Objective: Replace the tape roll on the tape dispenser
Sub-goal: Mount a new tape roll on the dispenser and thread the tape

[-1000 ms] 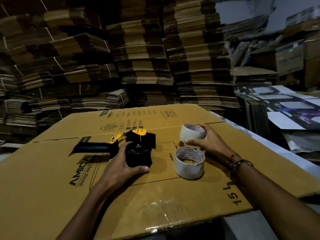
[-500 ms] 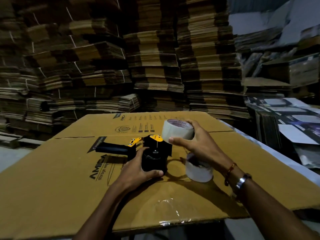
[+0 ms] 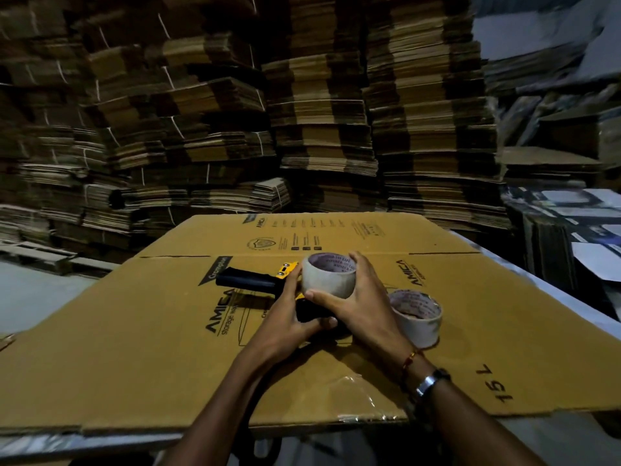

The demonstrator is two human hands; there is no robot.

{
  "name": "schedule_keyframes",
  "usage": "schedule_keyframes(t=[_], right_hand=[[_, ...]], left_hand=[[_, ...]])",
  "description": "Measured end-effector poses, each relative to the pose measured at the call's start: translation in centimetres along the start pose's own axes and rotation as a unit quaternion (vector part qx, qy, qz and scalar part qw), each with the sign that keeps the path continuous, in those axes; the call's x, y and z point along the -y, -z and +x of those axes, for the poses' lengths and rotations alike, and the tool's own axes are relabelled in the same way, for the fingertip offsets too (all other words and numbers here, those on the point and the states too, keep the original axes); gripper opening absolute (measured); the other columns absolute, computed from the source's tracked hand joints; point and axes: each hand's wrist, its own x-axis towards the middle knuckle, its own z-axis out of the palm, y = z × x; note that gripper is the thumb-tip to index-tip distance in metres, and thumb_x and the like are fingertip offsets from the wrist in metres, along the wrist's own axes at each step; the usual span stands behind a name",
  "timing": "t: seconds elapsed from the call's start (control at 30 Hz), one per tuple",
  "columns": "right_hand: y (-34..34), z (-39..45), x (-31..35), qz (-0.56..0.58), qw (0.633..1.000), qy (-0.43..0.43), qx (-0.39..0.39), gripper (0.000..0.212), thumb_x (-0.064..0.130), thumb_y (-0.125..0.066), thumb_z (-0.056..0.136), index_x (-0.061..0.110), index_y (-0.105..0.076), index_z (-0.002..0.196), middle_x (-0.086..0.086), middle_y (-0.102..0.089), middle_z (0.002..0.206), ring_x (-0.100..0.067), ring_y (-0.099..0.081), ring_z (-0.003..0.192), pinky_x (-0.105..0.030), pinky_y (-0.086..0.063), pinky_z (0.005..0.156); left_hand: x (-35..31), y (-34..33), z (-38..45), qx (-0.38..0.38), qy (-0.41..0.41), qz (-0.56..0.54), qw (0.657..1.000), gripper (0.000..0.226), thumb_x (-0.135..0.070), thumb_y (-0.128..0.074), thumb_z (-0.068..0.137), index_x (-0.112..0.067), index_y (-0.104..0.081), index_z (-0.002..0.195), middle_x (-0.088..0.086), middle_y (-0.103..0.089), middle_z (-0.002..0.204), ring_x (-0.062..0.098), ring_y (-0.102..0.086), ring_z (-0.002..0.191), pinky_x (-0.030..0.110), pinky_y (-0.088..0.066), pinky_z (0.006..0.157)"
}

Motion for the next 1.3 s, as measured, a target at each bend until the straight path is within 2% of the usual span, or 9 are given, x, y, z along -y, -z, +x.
schedule_keyframes(t=[0.13,0.27,0.4,0.6,0.73,0.83,1.0,1.13,1.3], right_hand=[[0.1,-0.2,-0.2,0.005,1.000,0.001,0.001,0.106,0.053,-0.084,0.068,0.027,-0.025,0.151,0.002,-0.036,0.153,-0.017,-0.040,0.135,-0.030,-0.043,0.101],[0.7,-0.9,-0.7,0.013,0.999,0.013,0.028,0.104,0.046,-0.087,0.067,0.026,-0.029,0.151,0.004,-0.039,0.150,-0.009,-0.041,0.127,-0.023,-0.041,0.098],[1.0,-1.2,-1.1,0.006,0.999,0.023,0.040,0.105,0.045,-0.088,0.066,0.024,-0.030,0.152,0.005,-0.041,0.149,-0.002,-0.039,0.122,-0.017,-0.035,0.098],[0.8,-1.1,-1.3,-0.001,0.999,0.037,0.039,0.105,0.047,-0.086,0.068,0.024,-0.028,0.152,0.005,-0.039,0.150,-0.001,-0.037,0.123,-0.012,-0.032,0.094],[0.7,-1.0,-1.5,-0.033,0.997,0.052,0.048,0.102,0.048,-0.083,0.072,0.024,-0.025,0.152,0.006,-0.037,0.149,0.000,-0.035,0.122,-0.001,-0.028,0.087],[0.7,-0.9,-1.6,-0.060,0.995,0.064,0.053,0.103,0.051,-0.082,0.072,0.023,-0.024,0.153,0.005,-0.037,0.150,-0.008,-0.038,0.130,-0.015,-0.032,0.100],[0.8,-0.8,-1.7,-0.068,0.993,0.072,0.063,0.102,0.053,-0.081,0.072,0.024,-0.024,0.152,0.006,-0.037,0.148,-0.010,-0.040,0.132,-0.022,-0.036,0.103],[0.9,-0.9,-1.8,-0.060,0.993,0.080,0.062,0.100,0.053,-0.081,0.072,0.026,-0.025,0.151,0.007,-0.039,0.145,-0.009,-0.042,0.128,-0.021,-0.040,0.100],[1.0,-0.8,-2.0,-0.045,0.994,0.075,0.070,0.100,0.049,-0.082,0.073,0.026,-0.025,0.151,0.008,-0.037,0.145,-0.004,-0.038,0.125,-0.012,-0.034,0.093]], left_hand=[[0.1,-0.1,-0.1,0.006,0.004,-0.015,1.000,0.105,-0.034,-0.084,0.074,-0.046,-0.014,0.151,-0.020,-0.048,0.136,-0.002,-0.053,0.119,0.017,-0.052,0.088],[0.0,0.0,0.1,0.009,-0.006,0.001,1.000,0.089,-0.029,-0.082,0.079,-0.042,-0.026,0.148,-0.014,-0.051,0.136,-0.002,-0.055,0.117,0.023,-0.053,0.093],[0.1,0.0,0.2,0.017,-0.014,0.011,1.000,0.081,-0.030,-0.079,0.081,-0.046,-0.028,0.142,-0.025,-0.048,0.134,-0.011,-0.051,0.117,0.026,-0.050,0.100],[0.2,0.0,0.3,0.021,0.001,0.016,1.000,0.088,-0.035,-0.079,0.075,-0.037,-0.028,0.147,-0.011,-0.049,0.138,0.002,-0.051,0.122,0.033,-0.050,0.102],[0.4,0.1,0.5,0.030,0.005,0.030,0.999,0.085,-0.021,-0.081,0.078,-0.038,-0.028,0.143,-0.015,-0.047,0.135,-0.004,-0.049,0.119,0.016,-0.048,0.094],[0.4,0.2,0.5,0.040,0.011,0.044,0.998,0.088,-0.021,-0.082,0.076,-0.037,-0.028,0.143,-0.018,-0.047,0.134,-0.010,-0.047,0.118,0.008,-0.044,0.091],[0.6,0.5,0.6,0.065,0.027,0.025,0.997,0.098,-0.031,-0.084,0.070,-0.032,-0.028,0.150,-0.011,-0.049,0.140,0.004,-0.050,0.126,0.027,-0.047,0.103],[0.1,0.9,0.4,0.082,0.072,-0.018,0.994,0.070,-0.010,-0.072,0.081,-0.035,-0.037,0.135,-0.009,-0.054,0.127,0.006,-0.056,0.111,0.015,-0.053,0.080],[-0.1,0.9,1.6,0.066,0.116,-0.143,0.981,0.073,-0.016,-0.062,0.062,-0.023,-0.049,0.134,0.010,-0.057,0.134,0.022,-0.060,0.111,0.025,-0.054,0.079]])
